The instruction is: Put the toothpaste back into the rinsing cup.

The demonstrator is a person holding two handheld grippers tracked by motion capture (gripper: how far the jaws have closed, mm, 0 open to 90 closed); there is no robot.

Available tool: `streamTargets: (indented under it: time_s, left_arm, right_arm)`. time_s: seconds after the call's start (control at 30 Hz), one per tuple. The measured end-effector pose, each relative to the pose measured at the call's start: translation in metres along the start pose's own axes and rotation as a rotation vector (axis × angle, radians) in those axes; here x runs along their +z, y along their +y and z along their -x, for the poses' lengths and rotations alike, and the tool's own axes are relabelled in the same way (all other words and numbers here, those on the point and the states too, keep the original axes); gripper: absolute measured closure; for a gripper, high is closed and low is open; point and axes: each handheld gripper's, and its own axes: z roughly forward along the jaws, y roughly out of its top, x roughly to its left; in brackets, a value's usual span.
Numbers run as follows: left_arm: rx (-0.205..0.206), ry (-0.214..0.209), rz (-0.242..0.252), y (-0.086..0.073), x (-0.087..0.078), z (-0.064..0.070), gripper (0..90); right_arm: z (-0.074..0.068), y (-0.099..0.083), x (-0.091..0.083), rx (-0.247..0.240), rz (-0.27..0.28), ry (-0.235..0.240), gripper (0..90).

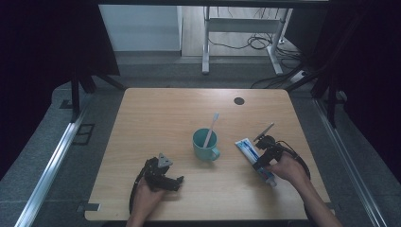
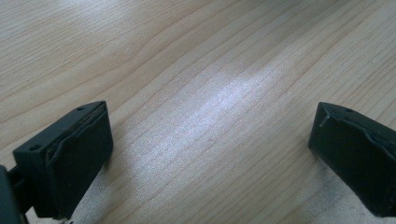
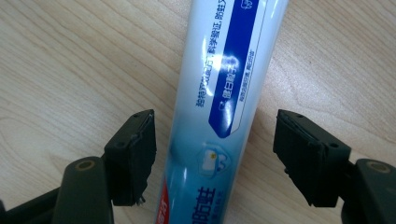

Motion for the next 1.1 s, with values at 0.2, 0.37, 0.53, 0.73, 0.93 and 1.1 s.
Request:
streamTargets:
  time_s: [0.2, 0.37, 0.53, 0.73, 0.93, 1.1]
  left_arm:
    - [0.0, 0.0, 0.0, 0.0, 0.0, 0.0, 0.0]
    - [0.0, 0.0, 0.0, 0.0, 0.0, 0.0, 0.0]
    - [0.0, 0.0, 0.0, 0.0, 0.0, 0.0, 0.0]
    - [0.0, 0.0, 0.0, 0.0, 0.0, 0.0, 0.0]
    - [0.0, 0.0, 0.0, 0.0, 0.0, 0.0, 0.0]
    - [0.0, 0.0, 0.0, 0.0, 0.0, 0.0, 0.0]
  right_arm:
    - [-0.001, 0.006, 0.005, -0.02, -0.038, -0.009, 30.3]
    - [-0.002, 0.009, 0.007, -0.026, -0.048, -0.017, 33.3]
    - [-0.004, 0.014, 0.01, -0.022, -0.069, -0.034, 39.9]
    - [-0.006, 0.02, 0.014, -0.017, -0.096, -0.042, 43.8]
    - [-0.008, 0.022, 0.015, -0.01, -0.112, -0.064, 48.5]
    - [-0.01, 0.022, 0.014, -0.021, -0.114, -0.075, 53.4]
